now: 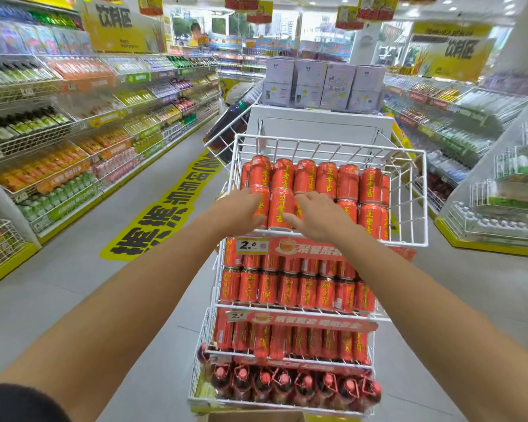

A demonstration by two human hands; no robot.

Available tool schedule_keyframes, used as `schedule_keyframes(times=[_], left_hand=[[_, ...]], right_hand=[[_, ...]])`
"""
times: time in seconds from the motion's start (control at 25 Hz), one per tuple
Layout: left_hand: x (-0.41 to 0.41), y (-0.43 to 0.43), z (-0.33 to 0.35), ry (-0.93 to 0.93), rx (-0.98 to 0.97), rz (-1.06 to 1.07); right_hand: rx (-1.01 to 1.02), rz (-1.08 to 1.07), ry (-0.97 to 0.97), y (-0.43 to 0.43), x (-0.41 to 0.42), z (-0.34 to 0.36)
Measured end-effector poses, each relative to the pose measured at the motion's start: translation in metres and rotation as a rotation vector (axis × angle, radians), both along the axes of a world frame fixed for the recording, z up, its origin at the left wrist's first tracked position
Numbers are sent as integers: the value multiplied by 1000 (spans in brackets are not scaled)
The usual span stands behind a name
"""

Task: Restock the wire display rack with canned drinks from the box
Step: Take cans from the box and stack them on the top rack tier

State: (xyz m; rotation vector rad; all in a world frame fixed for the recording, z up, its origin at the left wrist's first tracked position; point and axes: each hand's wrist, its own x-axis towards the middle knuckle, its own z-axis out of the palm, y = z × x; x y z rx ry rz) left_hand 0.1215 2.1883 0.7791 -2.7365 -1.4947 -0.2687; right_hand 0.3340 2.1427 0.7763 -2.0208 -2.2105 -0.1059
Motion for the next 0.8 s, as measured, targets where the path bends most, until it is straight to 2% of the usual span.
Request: schedule_keyframes(times=[0.12, 0.36, 0.52, 0.64, 0.8], left_hand=[[6, -34, -5, 34, 6, -57], [29, -84, -47, -14, -48, -191], [40, -89, -80, -31, -96, -186], [38, -90, -136, -75, -196, -173], [27, -117, -267, -90, -402, -119]], right_hand=[[29, 27, -42, -46, -2, -2], [-12, -16, -96, -119, 13, -35], [-27, -15, -22, -128, 18, -63], [-122, 40, 54, -125, 11, -120], [-300, 90, 154, -131, 6, -253]])
